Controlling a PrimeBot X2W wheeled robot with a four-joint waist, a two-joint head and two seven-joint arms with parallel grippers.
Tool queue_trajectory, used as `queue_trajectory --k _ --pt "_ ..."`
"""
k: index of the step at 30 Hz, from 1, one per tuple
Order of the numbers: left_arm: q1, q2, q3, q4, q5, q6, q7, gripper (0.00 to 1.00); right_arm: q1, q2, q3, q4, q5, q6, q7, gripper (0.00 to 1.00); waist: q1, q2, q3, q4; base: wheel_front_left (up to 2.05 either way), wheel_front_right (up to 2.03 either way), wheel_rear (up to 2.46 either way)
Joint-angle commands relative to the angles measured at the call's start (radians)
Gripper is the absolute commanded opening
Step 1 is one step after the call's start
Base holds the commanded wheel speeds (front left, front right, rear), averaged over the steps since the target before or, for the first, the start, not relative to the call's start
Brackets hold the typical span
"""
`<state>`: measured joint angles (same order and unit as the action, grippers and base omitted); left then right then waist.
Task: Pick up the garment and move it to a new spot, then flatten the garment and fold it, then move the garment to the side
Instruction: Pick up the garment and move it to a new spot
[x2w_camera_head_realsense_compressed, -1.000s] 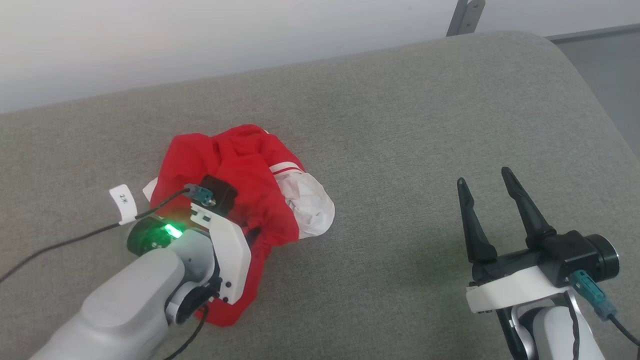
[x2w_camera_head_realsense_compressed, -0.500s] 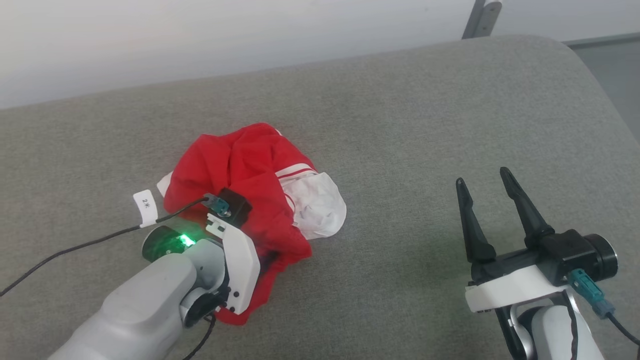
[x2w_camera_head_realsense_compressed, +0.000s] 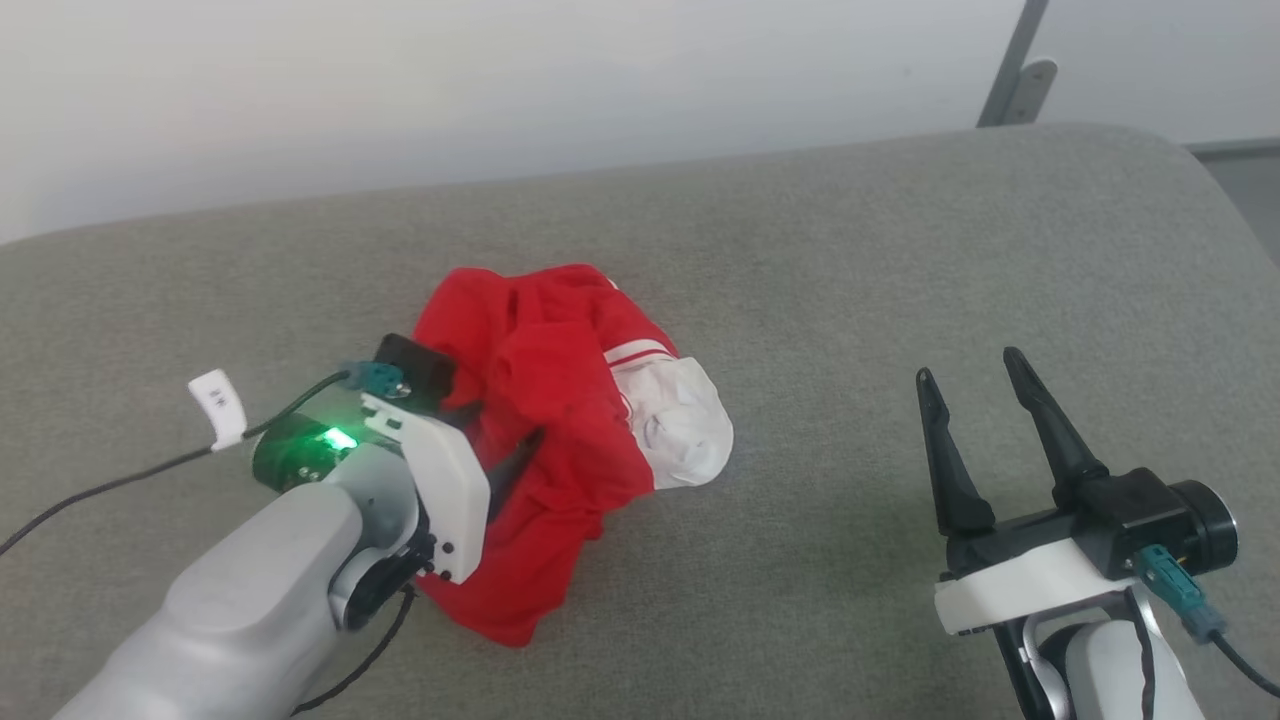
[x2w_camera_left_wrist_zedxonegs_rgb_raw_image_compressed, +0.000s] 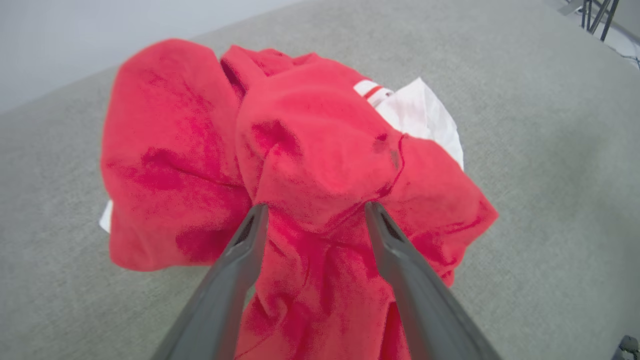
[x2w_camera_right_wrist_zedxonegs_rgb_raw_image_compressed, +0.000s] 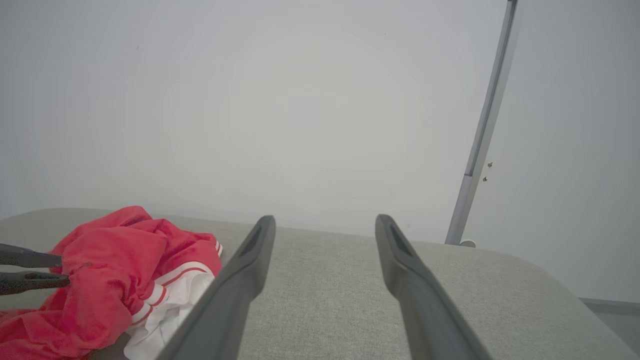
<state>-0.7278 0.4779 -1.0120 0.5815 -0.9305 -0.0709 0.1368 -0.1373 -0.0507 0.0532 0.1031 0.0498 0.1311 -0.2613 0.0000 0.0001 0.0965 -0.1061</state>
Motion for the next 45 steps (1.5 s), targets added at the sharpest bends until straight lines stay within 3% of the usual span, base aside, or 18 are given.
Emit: queue_trajectory --k 1,13,21,25,30,34,45 --pt "0.018 0.008 0.010 -0.008 0.007 0.011 -0.028 1.00 0.007 0.000 -0.005 0.004 -0.007 -0.001 -0.005 1.00 0.0000 -0.0001 -0.013 0.013 0.00 0.00 0.00" --pt "0.133 0.078 0.094 -0.053 0.012 0.071 -0.311 1.00 0.046 0.000 -0.021 0.011 -0.016 -0.001 -0.005 1.00 0.0000 -0.0001 -0.074 0.066 0.00 0.00 0.00" --pt "0.213 0.102 0.160 -0.063 0.024 0.103 -0.396 1.00 0.067 0.000 -0.033 0.011 -0.012 -0.001 -0.005 1.00 0.0000 -0.0001 -0.100 0.090 0.00 0.00 0.00" --pt "0.268 0.098 0.244 -0.099 0.058 0.111 -0.402 1.00 0.079 0.000 -0.039 0.006 -0.011 -0.001 -0.005 1.00 0.0000 -0.0001 -0.108 0.100 0.00 0.00 0.00" --pt "0.382 0.066 0.418 -0.156 0.138 0.121 -0.403 1.00 0.088 0.000 -0.047 -0.001 -0.011 -0.001 -0.005 1.00 0.0000 -0.0001 -0.114 0.111 0.00 0.00 0.00" --pt "0.453 0.034 0.520 -0.177 0.194 0.105 -0.403 1.00 0.096 0.000 -0.055 -0.005 -0.010 -0.001 -0.005 1.00 0.0000 -0.0001 -0.118 0.118 0.00 0.00 0.00" --pt "0.621 -0.091 0.787 -0.217 0.395 0.015 -0.403 1.00 0.122 0.000 -0.069 -0.010 0.002 -0.001 -0.005 1.00 0.0000 -0.0001 -0.132 0.143 0.00 0.00 0.00"
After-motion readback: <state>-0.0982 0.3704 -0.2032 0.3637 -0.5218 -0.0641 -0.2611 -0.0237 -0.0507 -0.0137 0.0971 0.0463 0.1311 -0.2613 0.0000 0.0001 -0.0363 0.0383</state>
